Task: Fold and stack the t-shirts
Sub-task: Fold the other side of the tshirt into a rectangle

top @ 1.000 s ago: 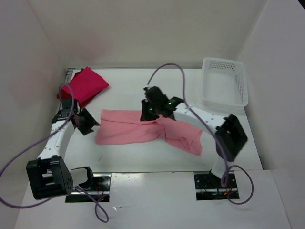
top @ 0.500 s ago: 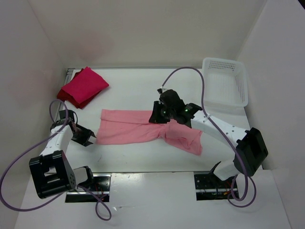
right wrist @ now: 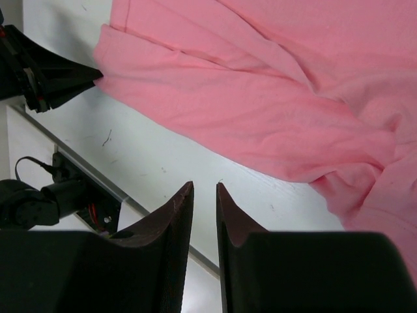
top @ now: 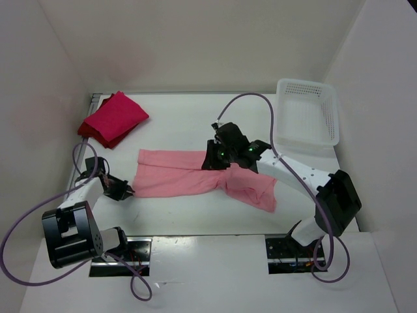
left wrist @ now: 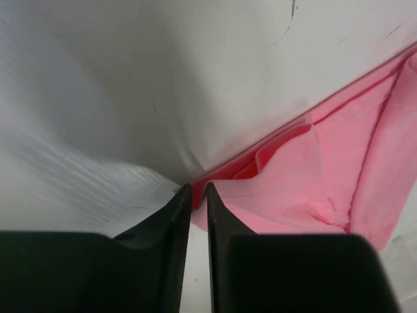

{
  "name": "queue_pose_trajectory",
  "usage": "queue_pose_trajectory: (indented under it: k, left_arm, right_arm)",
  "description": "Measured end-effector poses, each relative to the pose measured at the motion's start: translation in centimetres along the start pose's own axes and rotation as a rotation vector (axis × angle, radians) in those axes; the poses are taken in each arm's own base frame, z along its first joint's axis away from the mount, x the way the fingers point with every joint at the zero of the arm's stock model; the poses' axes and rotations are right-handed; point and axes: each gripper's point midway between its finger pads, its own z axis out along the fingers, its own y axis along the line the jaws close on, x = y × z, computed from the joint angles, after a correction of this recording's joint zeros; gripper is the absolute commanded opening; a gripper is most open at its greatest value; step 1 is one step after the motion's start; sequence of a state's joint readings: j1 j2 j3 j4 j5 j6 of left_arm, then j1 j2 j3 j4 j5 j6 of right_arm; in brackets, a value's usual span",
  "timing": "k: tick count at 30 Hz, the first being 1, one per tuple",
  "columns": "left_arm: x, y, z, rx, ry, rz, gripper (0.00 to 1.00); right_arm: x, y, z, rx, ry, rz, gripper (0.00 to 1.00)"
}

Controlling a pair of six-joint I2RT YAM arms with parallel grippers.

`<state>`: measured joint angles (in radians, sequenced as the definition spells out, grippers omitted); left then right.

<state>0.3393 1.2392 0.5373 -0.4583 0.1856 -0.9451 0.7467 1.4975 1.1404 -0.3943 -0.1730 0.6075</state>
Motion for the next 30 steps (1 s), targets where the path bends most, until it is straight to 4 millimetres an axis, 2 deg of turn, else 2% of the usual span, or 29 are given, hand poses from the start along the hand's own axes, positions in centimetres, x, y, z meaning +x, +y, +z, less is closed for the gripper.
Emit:
queue_pose_trajectory:
  k: [2,4,9,13,16,18,20,21,22,24,26,27,28,30]
  left_arm:
    - [-0.1,-0.1,0.3,0.016,-0.006,0.002,0.07]
    - [-0.1,-0.3,0.4,0.029,-0.009,0.004,0.01]
    - [-1.1,-1.3,0.4,0.049,-0.032,0.022,0.0]
    - [-3.9,-3.3,-0.3,0.05,-0.107,0.074,0.0]
    - [-6.1,-5.0,-1.3,0.07,-0.181,0.109,0.0]
    - [-6.8,-5.4,-1.6,0.072,-0.209,0.116,0.0]
    - [-7.1,-5.2,-1.5,0.056,-0.222,0.122,0.09]
    - [-7.2,-4.9,-1.4,0.044,-0.228,0.129,0.22]
    - [-7.5,-4.7,-1.4,0.03,-0.24,0.135,0.27]
    - [-8.3,-4.2,-1.5,0.003,-0.274,0.146,0.25]
    - [-9.4,-4.3,-2.2,-0.015,-0.311,0.157,0.36]
    - [-10.1,-4.8,-2.8,-0.01,-0.33,0.166,0.39]
    - [-10.8,-5.8,-3.5,0.008,-0.352,0.176,0.38]
    - [-12.1,-8.6,-5.2,0.067,-0.406,0.212,0.33]
  right_arm:
    - [0.3,-0.2,0.4,0.006,0.012,0.002,0.26]
    - [0.4,-0.4,0.6,0.009,0.019,0.003,0.29]
    - [0.6,-0.6,0.8,0.015,0.025,0.002,0.34]
    - [1.0,-1.0,1.0,0.025,0.028,0.004,0.37]
    - [2.2,-2.1,1.2,0.051,0.048,0.012,0.38]
    - [3.1,-3.0,1.3,0.071,0.065,0.018,0.38]
    - [3.8,-3.5,1.2,0.082,0.075,0.023,0.4]
    - [4.1,-3.8,1.2,0.089,0.078,0.025,0.4]
    - [4.2,-3.9,1.1,0.093,0.078,0.025,0.4]
    - [4.3,-4.1,0.9,0.098,0.074,0.028,0.41]
    - [4.3,-4.2,0.8,0.103,0.068,0.03,0.41]
    - [4.3,-4.3,0.7,0.106,0.065,0.031,0.4]
    - [4.3,-4.3,0.6,0.108,0.061,0.03,0.26]
    - [4.3,-4.5,0.6,0.112,0.059,0.031,0.09]
